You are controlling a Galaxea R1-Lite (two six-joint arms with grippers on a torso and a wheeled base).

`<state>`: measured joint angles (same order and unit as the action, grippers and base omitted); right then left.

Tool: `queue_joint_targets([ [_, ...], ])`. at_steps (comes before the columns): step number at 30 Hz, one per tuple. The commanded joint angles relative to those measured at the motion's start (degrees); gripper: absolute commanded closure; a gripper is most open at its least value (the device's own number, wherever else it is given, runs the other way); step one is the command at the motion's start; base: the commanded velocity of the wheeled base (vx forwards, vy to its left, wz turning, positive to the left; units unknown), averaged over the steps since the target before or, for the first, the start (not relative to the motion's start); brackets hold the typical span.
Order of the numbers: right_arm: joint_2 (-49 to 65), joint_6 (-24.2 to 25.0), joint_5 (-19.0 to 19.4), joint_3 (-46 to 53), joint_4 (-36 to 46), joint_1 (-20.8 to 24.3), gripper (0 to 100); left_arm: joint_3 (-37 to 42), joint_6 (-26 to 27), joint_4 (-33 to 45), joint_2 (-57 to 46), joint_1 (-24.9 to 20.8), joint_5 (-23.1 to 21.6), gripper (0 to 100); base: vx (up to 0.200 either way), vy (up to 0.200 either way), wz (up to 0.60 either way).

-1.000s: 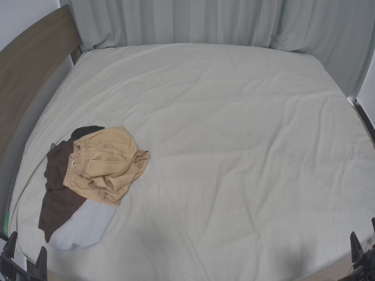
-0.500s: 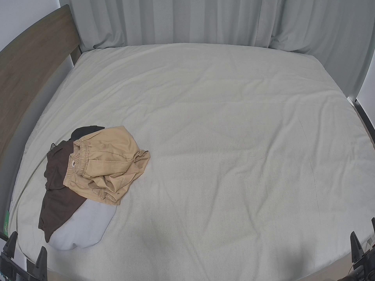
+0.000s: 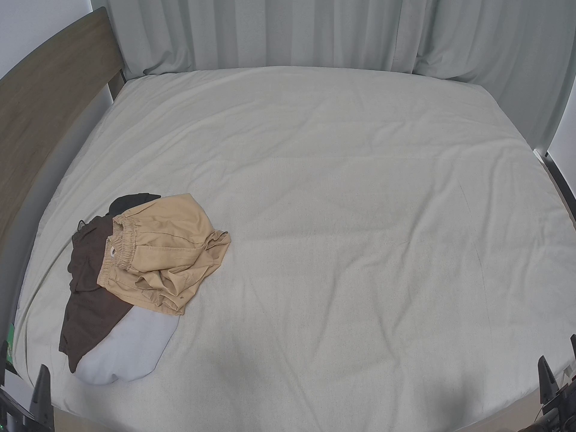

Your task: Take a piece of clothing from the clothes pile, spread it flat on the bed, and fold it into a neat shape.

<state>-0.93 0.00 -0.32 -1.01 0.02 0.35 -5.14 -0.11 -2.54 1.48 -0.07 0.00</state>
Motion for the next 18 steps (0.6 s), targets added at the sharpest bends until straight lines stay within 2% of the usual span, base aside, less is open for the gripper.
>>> queue_joint_targets([
  [1, 0.4, 0.0, 0.1, 1.0, 0.0, 0.0, 0, -3.9, -0.3, -0.2, 3.9, -1.7, 0.2, 0, 0.0, 0.0, 0.0],
  [10, 0.4, -0.1, 0.1, 1.0, 0.0, 0.0, 0, -4.2, -0.5, 1.9, 6.2, -2.0, -0.3, 0, 0.0, 0.0, 0.0],
  [18, 0.4, -0.1, 0.1, 1.0, 0.0, 0.0, 0, -5.8, -7.4, 2.4, 12.9, -4.6, -1.8, 0, 0.0, 0.0, 0.0],
])
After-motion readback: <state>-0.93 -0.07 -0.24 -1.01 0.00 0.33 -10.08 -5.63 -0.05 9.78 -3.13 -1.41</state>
